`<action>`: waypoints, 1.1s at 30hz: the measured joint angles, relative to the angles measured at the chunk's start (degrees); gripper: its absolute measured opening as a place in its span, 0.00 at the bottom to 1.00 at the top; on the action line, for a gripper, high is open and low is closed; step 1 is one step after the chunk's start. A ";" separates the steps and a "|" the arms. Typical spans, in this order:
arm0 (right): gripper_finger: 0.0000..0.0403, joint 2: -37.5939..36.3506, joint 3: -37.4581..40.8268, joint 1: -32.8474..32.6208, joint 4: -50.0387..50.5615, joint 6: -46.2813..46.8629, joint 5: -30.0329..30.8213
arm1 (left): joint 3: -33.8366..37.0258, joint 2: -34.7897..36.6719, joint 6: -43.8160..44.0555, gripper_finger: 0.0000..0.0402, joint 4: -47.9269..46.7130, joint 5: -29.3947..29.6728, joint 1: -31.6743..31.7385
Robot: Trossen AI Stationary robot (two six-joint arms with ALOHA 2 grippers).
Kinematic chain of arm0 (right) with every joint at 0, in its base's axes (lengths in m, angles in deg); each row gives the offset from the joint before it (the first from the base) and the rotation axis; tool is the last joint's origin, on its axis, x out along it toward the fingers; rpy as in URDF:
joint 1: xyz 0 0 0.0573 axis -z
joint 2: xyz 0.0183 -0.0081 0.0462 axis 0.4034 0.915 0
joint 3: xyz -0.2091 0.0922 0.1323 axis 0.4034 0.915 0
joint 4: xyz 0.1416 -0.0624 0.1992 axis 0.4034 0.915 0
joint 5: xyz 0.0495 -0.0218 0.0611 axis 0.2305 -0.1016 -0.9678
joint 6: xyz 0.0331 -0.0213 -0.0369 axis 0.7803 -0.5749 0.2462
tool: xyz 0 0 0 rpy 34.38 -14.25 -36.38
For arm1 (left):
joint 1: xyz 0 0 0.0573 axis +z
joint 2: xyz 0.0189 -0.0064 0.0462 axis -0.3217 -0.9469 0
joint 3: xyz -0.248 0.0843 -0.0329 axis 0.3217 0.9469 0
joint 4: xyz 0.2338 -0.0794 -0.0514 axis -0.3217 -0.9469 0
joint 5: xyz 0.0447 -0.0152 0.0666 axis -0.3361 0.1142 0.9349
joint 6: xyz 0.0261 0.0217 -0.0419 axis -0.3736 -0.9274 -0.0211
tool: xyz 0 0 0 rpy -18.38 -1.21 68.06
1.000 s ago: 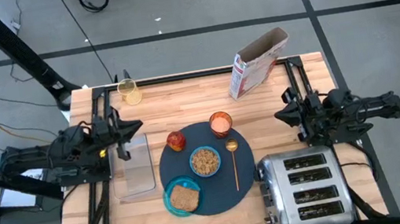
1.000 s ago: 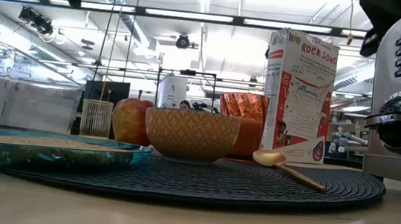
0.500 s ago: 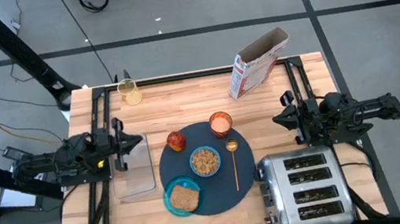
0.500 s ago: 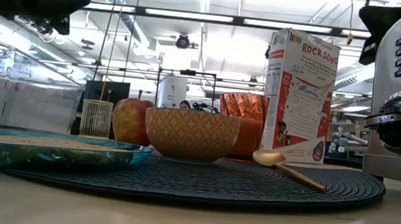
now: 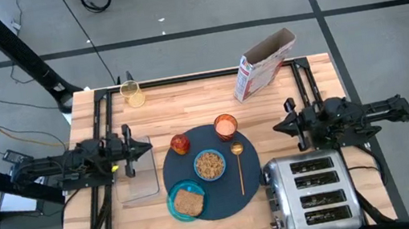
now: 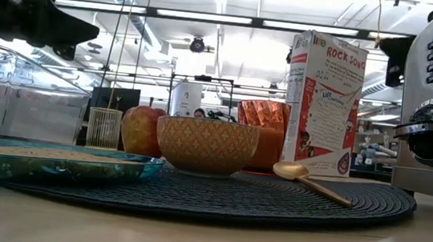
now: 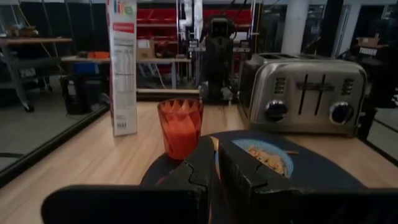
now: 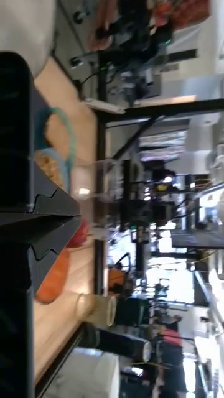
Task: Arrange a breakfast setting
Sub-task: Return to Home Position
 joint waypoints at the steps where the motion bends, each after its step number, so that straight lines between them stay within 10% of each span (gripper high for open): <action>1: 0.04 0.00 0.00 0.01 0.90 -0.30 0.27 | 0.00 -0.13 0.12 0.08 0.01 0.00 0.00; 33: 0.05 0.66 0.00 0.05 4.91 1.14 5.71 | 0.07 -0.10 0.26 0.08 0.35 0.28 0.00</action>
